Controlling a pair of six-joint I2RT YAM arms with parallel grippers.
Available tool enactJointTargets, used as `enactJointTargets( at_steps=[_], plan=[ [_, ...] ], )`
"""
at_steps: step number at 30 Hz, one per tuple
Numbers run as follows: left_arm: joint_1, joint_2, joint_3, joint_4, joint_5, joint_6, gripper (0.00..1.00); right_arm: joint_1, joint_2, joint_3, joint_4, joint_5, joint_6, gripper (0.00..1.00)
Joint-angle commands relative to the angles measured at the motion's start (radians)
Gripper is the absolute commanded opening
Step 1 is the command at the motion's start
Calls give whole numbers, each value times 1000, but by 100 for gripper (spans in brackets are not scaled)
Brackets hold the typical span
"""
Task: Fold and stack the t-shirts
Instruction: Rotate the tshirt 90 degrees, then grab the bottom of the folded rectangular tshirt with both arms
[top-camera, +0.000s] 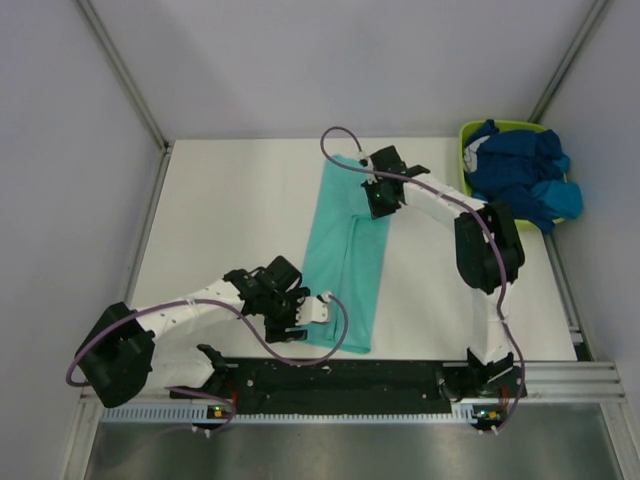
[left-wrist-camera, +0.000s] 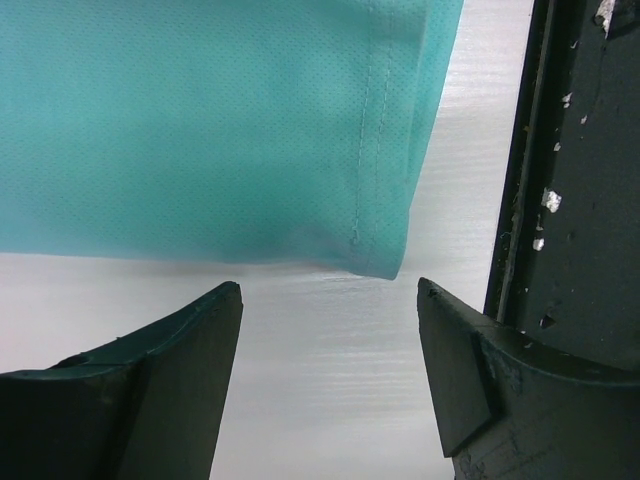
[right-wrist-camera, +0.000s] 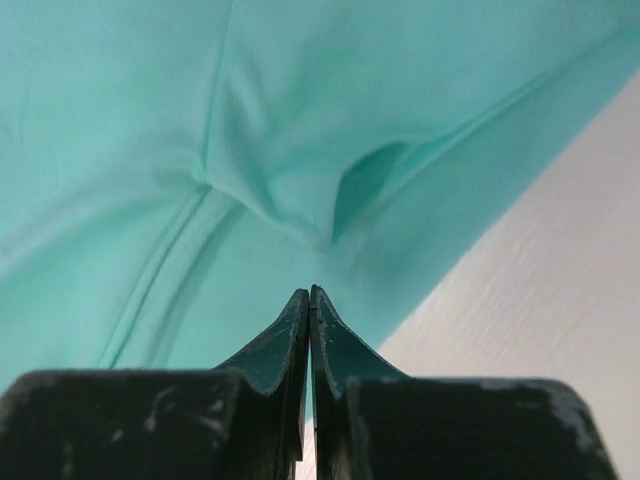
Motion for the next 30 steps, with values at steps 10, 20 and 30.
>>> enactJointTargets(
  at_steps=[10,20,30],
  plan=[
    [-1,-98,142,-223,55,147,80,143,-747,-598,124,-231,-325,42],
    [-1,-67,4,43,267,295,86,498,-1191,-1079,155,-484,-888,58],
    [-2,-41,-88,87,201,313,81,726,-923,-1156,413,-189,-915,60]
  ],
)
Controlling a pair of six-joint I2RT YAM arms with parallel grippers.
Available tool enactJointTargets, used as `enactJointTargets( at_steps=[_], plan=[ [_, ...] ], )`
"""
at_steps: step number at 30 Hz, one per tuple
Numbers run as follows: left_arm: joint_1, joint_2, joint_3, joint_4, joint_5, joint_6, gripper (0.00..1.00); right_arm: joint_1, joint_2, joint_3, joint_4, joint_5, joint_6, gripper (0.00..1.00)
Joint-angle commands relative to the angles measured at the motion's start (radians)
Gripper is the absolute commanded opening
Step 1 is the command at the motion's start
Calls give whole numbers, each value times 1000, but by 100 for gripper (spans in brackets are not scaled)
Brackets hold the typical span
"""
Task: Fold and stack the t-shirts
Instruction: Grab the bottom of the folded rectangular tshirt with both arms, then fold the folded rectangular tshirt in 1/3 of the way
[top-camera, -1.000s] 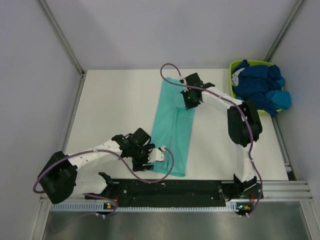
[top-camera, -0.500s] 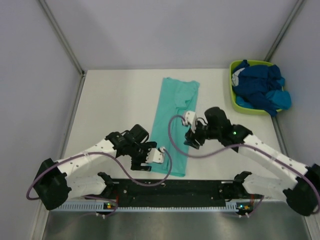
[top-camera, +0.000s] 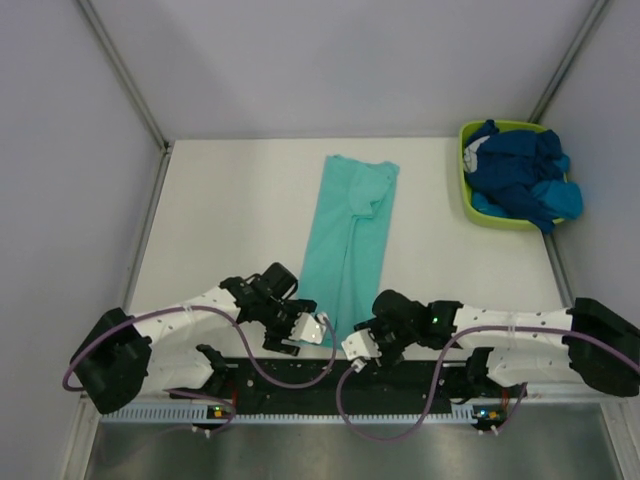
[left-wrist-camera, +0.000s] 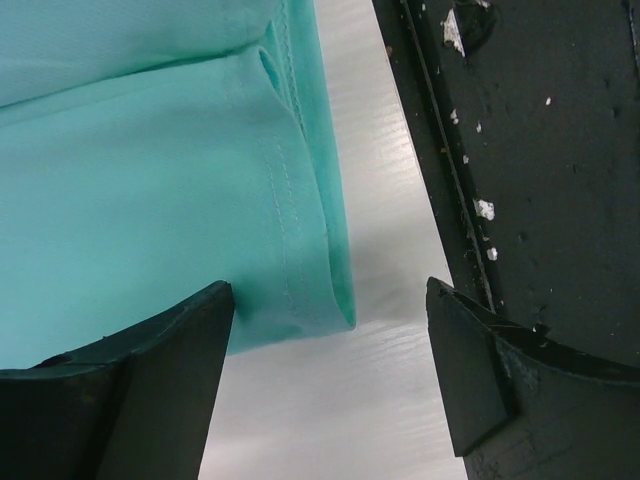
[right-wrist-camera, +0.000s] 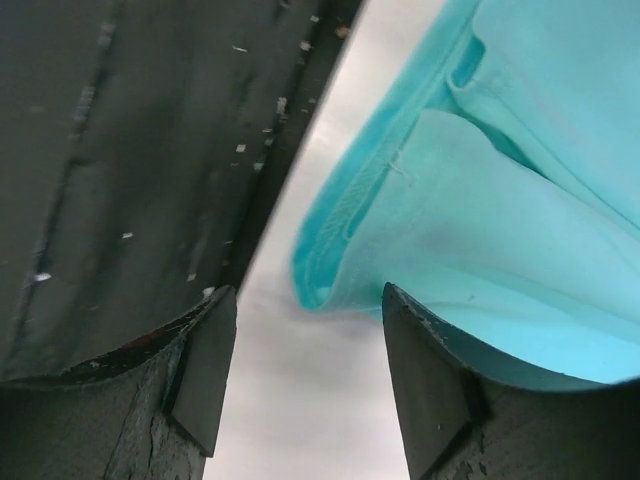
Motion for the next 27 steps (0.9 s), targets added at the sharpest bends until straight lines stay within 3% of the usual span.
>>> enactJointTargets(
  at_steps=[1,7,8,9,11,12,18,22,27],
  plan=[
    [-2,1,-26,39,-13,31,79,26,70,3,200,111,-29,60],
    [-4,15,-50,82,6,0,49,40,166,17,231,153,-3,54],
    [-4,20,-50,82,10,-4,44,49,172,14,225,148,-15,47],
    [-7,23,-50,81,13,-4,37,55,178,14,219,146,-20,34],
    [-10,28,-40,53,15,-4,11,60,184,31,181,131,-17,4],
    [-11,25,-26,24,18,-10,0,59,175,48,137,119,-12,0],
    [-14,-104,117,-290,209,-27,0,69,-67,117,-124,30,111,0],
    [1,-80,163,-161,94,-191,0,-33,-190,135,-126,7,192,0],
    [131,84,335,-70,-2,-361,0,-288,-105,197,-50,-41,126,0]
  ],
)
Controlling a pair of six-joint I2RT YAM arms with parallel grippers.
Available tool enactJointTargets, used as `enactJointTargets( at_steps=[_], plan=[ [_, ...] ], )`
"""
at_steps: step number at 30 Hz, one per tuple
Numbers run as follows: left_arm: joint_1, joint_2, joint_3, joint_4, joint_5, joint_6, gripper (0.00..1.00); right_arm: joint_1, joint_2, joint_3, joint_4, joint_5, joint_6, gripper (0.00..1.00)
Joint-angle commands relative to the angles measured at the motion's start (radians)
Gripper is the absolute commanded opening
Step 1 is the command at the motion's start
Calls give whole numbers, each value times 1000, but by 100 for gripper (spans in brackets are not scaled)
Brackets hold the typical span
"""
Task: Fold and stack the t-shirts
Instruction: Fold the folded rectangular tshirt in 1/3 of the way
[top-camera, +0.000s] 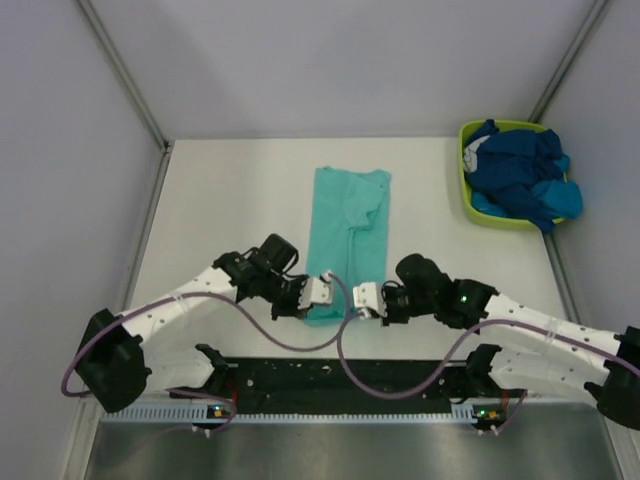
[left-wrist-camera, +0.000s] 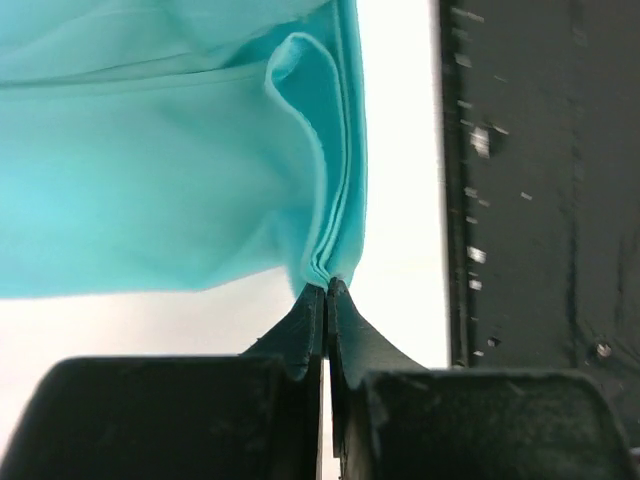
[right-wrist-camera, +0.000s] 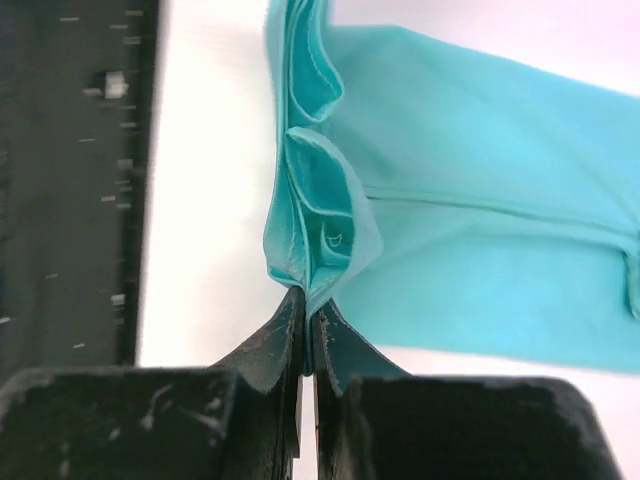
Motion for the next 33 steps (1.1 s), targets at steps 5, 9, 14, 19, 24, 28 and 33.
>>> enactJointTargets(
  at_steps=[5,9,14,19,24,28,33],
  plan=[
    [212,281,336,170,-119,-249,0,-344,236,149,179,-72,-45,0],
    [219,386,434,178,-119,-222,0,-429,343,184,256,-83,-100,0],
    [242,522,537,181,-149,-229,0,-509,469,244,292,-144,-154,0],
    [263,615,612,203,-212,-256,0,-566,570,321,312,-147,-172,0],
    [271,673,670,235,-226,-255,0,-583,668,385,280,-153,-215,0],
    [269,724,693,233,-229,-249,0,-594,725,416,272,-166,-215,0],
    [271,767,710,232,-258,-267,17,-617,762,436,299,-103,-182,8]
  ],
)
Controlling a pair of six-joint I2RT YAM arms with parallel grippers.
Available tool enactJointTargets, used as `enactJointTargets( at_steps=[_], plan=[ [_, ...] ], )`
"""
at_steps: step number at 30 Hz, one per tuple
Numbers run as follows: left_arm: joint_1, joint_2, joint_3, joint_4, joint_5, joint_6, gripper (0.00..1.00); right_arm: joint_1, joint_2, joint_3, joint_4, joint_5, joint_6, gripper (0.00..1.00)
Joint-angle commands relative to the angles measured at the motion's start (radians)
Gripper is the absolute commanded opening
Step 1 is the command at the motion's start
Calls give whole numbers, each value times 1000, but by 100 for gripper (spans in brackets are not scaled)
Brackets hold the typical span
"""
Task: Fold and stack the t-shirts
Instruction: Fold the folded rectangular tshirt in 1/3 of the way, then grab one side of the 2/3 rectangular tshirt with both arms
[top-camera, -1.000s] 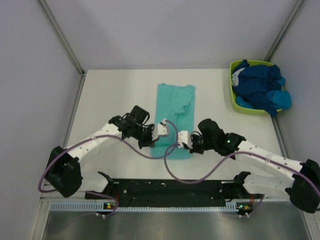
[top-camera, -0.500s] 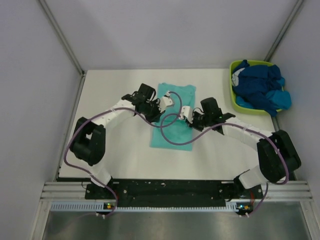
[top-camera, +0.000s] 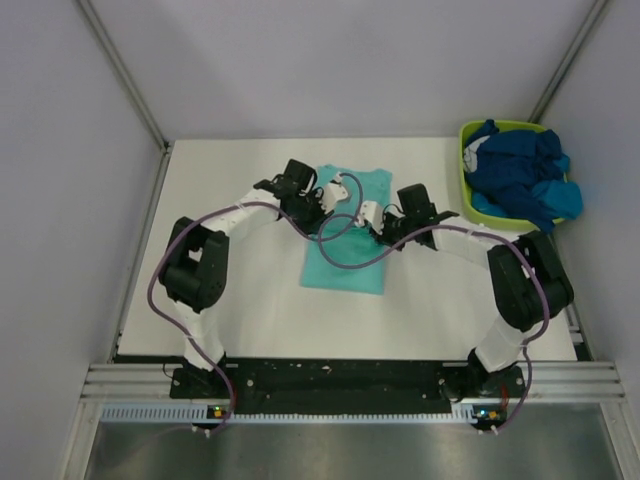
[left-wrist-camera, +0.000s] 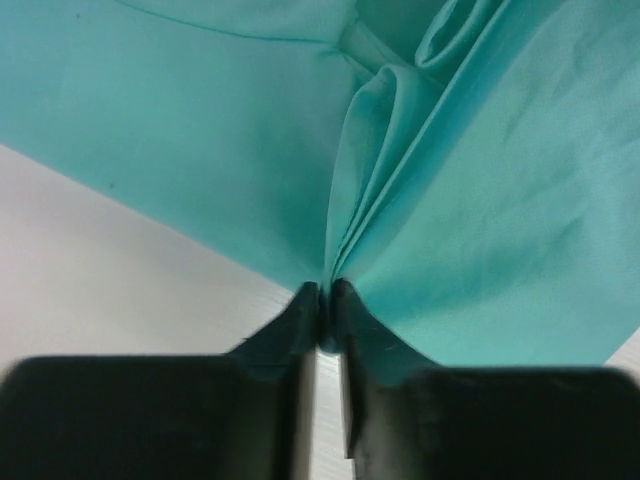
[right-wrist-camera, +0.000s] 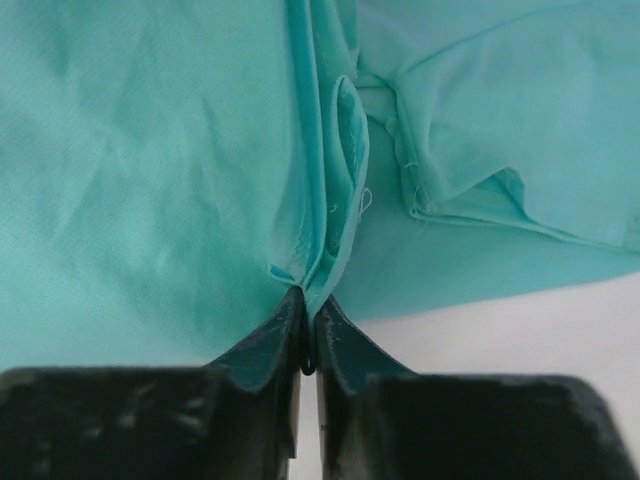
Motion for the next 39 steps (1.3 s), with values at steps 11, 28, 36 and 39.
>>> enactJointTargets(
  at_steps=[11,28,36,39],
  plan=[
    [115,110,377,11,-304,-157,47,-101,72,371,15,242,183,33],
    [-75,-418,-539,111,198,389,70,313,-435,-362,-31,201,-136,46],
    [-118,-338,-573,228,112,338,69,325,-304,-373,9,188,-111,45],
    [-119,-294,-567,226,86,336,68,327,-276,-365,-9,207,-113,40]
  ],
)
